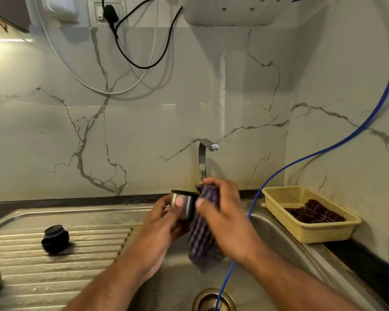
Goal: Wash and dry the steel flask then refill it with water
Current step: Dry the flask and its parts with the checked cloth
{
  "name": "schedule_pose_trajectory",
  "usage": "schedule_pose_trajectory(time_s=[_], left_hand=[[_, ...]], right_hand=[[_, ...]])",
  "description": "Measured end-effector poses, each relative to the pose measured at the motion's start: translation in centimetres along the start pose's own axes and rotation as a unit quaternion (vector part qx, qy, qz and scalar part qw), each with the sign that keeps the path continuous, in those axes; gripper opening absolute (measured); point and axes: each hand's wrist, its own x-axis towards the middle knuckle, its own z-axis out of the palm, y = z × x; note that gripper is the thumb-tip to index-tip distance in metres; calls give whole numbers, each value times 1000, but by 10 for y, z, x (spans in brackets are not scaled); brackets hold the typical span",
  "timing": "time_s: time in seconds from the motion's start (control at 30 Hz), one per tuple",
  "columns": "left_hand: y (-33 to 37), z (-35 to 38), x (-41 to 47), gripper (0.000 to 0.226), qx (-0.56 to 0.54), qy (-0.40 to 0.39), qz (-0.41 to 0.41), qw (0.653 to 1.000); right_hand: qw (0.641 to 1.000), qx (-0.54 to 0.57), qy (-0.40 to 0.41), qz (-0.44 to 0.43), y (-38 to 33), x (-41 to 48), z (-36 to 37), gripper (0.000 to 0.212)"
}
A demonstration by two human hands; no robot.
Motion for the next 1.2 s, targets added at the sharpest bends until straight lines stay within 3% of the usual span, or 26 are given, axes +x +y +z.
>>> schedule_pose_trajectory(time_s=[0.03,0.1,0.27,0.43,0.5,0.6,0.73,0.9,1.03,1.13,1.2], left_hand=[[1,3,-2,44,-37,0,-10,999],[7,6,-4,50,-109,-9,-23,994],[6,9,-4,54,-106,-17,-18,994],[5,8,-4,62,-107,-15,-22,994],[4,7,-5,65,-71,-20,-6,997],[5,11,-6,51,-70,10,13,997],[9,14,-4,48,-115,18,8,993],[13,11,-7,52,-155,-1,-14,988],[14,8,-7,63,-61,1,2,998],[10,12,-7,44,-75,11,-1,997],[10,13,-7,40,-94,14,-9,995]], right_hand=[[988,-121,3,-101,-3,-6,3,45],[958,-189,21,-213,-1,-7,4,46],[974,-84,120,-174,11,2,-6,47],[931,-183,94,-302,8,-1,-1,39],[927,-185,102,-310,8,0,-1,40],[925,-189,92,-316,9,0,-1,40],[962,-119,143,-202,20,7,-10,36],[933,-152,100,-311,12,3,-4,40],[950,-131,91,-269,18,6,-5,40],[949,-138,82,-272,19,6,-5,40],[963,-109,95,-229,21,8,-6,39]])
